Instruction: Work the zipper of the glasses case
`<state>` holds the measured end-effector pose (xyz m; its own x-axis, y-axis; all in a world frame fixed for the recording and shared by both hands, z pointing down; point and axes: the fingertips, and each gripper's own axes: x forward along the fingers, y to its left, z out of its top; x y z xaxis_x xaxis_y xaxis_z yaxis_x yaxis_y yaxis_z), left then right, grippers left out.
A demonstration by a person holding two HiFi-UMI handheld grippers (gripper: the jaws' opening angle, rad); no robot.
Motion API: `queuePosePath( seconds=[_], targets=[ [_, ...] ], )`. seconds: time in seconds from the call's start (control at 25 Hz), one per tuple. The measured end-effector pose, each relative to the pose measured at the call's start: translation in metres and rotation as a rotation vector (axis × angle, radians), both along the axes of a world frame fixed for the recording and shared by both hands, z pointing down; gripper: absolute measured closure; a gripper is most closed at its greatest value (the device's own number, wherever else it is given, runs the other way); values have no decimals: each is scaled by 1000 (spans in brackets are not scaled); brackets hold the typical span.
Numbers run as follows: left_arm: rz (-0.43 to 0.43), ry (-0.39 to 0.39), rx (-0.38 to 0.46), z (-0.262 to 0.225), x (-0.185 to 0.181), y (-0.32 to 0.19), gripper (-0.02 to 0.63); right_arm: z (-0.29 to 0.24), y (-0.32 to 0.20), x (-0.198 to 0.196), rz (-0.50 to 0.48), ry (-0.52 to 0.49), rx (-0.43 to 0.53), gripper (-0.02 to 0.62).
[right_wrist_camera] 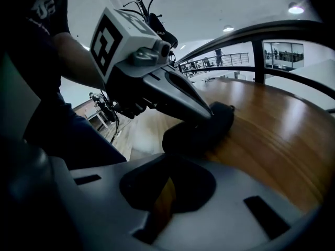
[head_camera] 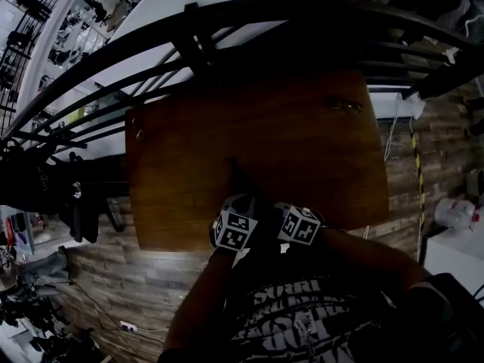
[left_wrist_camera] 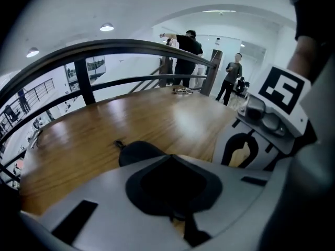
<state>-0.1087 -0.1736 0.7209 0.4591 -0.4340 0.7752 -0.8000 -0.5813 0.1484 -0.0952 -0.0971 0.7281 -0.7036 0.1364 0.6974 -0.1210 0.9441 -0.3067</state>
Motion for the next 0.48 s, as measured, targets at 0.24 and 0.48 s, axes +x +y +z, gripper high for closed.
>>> queuePosePath(
  seconds=[0.24, 0.48],
  targets=[
    [-3, 95, -7, -7, -4, 0, 600, 15, -19, 29, 71, 118, 175, 603],
    [-44, 121, -50, -7, -3, -1, 601, 22, -1, 6, -63, 112, 181, 499]
  ],
)
